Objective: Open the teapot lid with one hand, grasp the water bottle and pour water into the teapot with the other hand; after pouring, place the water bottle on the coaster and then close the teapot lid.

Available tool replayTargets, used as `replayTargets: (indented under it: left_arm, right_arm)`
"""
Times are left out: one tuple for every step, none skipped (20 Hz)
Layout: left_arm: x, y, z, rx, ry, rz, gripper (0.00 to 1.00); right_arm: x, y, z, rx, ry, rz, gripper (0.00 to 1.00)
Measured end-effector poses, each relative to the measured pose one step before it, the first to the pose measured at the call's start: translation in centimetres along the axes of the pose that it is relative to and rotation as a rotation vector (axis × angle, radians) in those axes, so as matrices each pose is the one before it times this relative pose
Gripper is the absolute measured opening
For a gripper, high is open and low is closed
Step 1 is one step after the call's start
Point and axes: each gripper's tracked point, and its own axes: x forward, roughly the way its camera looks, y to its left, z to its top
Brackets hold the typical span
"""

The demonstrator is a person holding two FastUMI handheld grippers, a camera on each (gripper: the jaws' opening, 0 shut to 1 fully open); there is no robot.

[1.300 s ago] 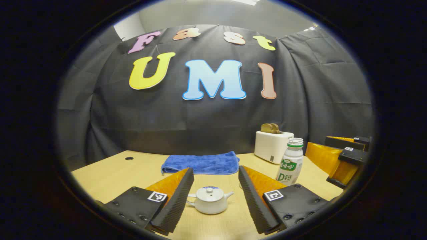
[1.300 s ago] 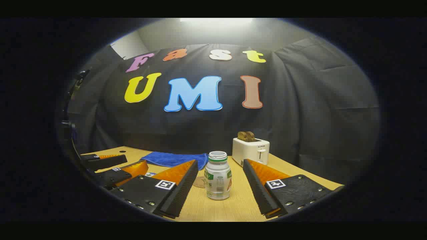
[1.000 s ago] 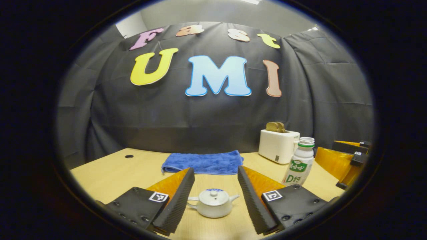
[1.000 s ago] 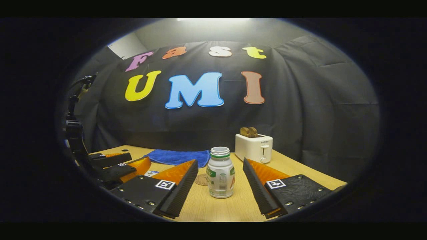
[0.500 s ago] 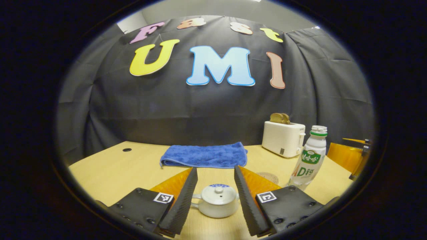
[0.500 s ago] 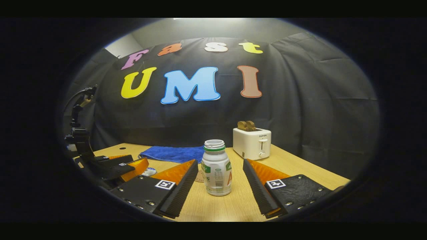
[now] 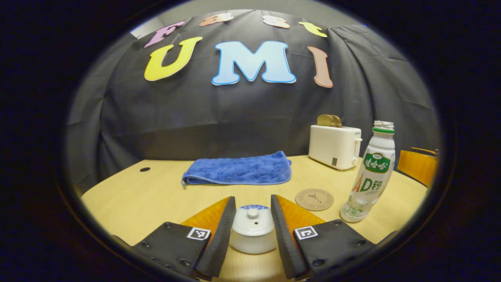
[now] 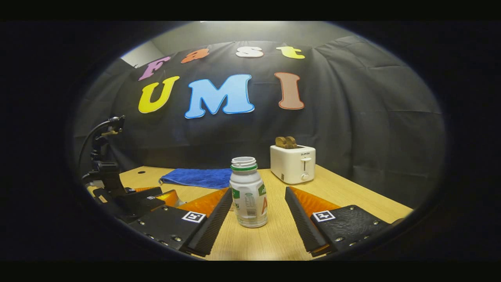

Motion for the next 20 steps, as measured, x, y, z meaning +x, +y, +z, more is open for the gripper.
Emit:
replayTargets:
  left_arm:
    - [0.014, 0.043, -0.108, 0.01295, 0.00211, 0.00573, 0.6]
    - [0.06, -0.031, 0.037, 0.01043, -0.00528, 0.00245, 0.65]
    - [-0.027, -0.037, 0.063, 0.00818, -0.00173, 0.00357, 0.55]
    - [0.065, -0.012, 0.058, 0.00687, -0.00298, 0.00173, 0.6]
    - [0.06, 0.19, 0.215, 0.01012, -0.00762, 0.01232, 0.58]
    - [0.258, 0.098, -0.117, 0.0008, -0.00285, 0.0064, 0.51]
    - [-0.066, -0.088, 0.199, 0.00133, -0.00331, -0.00127, 0.32]
    - [-0.103, -0.205, -0.104, -0.00221, -0.00108, -0.00814, 0.31]
    - [-0.012, 0.009, 0.053, 0.00042, 0.00086, -0.00219, 0.22]
    - [0.027, 0.01, 0.051, 0.00108, -0.00014, -0.00213, 0.25]
    - [0.044, -0.024, 0.071, 0.00166, -0.00041, -0.00352, 0.22]
    - [0.022, 0.014, 0.016, 0.00263, -0.00016, -0.00161, 0.21]
    - [-0.006, 0.096, 0.1, 0.00334, -0.00211, -0.00066, 0.14]
    - [0.01, -0.001, 0.049, 0.0011, -0.00148, -0.00091, 0.17]
    - [-0.009, -0.002, 0.184, -0.00366, -0.00179, -0.00341, 0.12]
    - [-0.146, -0.048, 0.111, -0.00632, -0.00473, -0.00403, 0.12]
    - [-0.06, 0.106, 0.36, -0.0058, -0.00838, -0.00096, 0.12]
    - [-0.155, 0.054, 0.229, -0.00485, -0.00926, -0.00267, 0.15]
    - [-0.12, 0.034, 0.487, -0.00598, -0.01193, -0.00247, 0.12]
    - [-0.125, 0.151, 0.436, -0.00758, -0.01024, -0.00119, 0.12]
  right_arm:
    - [0.089, -0.104, -0.21, 0.00255, 0.00476, -0.00149, 0.84]
    - [0.115, -0.067, -0.068, 0.00408, 0.00382, -0.00024, 0.84]
    - [0.027, -0.065, -0.135, 0.00504, 0.0024, -0.00058, 0.84]
    - [0.017, -0.063, -0.081, 0.00355, 0.00222, -0.00103, 0.84]
    - [0.017, -0.075, -0.045, 0.00228, 0.00118, -0.00144, 0.84]
    - [0.007, -0.068, -0.057, 0.00154, 0.0007, -0.0014, 0.84]
    - [0.005, -0.13, -0.061, 0.00119, 0.00108, -0.00219, 0.84]
    - [0.058, -0.074, 0.0, 0.0019, 0.00079, -0.00193, 0.84]
    - [-0.009, -0.121, -0.18, 0.0032, 0.00209, -0.00166, 0.84]
    - [0.058, -0.022, -0.043, 0.00405, 0.00274, 0.001, 0.84]
    - [0.048, 0.067, -0.146, 0.00254, 0.00411, 0.00213, 0.84]
    - [0.056, 0.026, -0.11, 0.0012, 0.00425, 0.00233, 0.84]
    - [-0.039, 0.009, -0.187, 0.00139, 0.00314, 0.00217, 0.84]
    - [-0.001, 0.045, -0.034, 0.00148, 0.00274, 0.00283, 0.84]
    - [-0.076, -0.01, -0.097, 0.00141, 0.00188, 0.0007, 0.84]
    - [0.047, -0.054, -0.045, 0.00095, 0.00156, -0.00029, 0.84]
    - [0.013, -0.08, -0.146, 0.00156, 0.00168, -0.00094, 0.84]
    - [0.025, -0.05, 0.001, 0.0026, 0.00204, -0.00011, 0.84]
    - [-0.018, 0.002, -0.143, 0.00287, 0.00382, 0.00034, 0.84]
    - [0.032, 0.031, -0.08, 0.00237, 0.00419, 0.00173, 0.84]
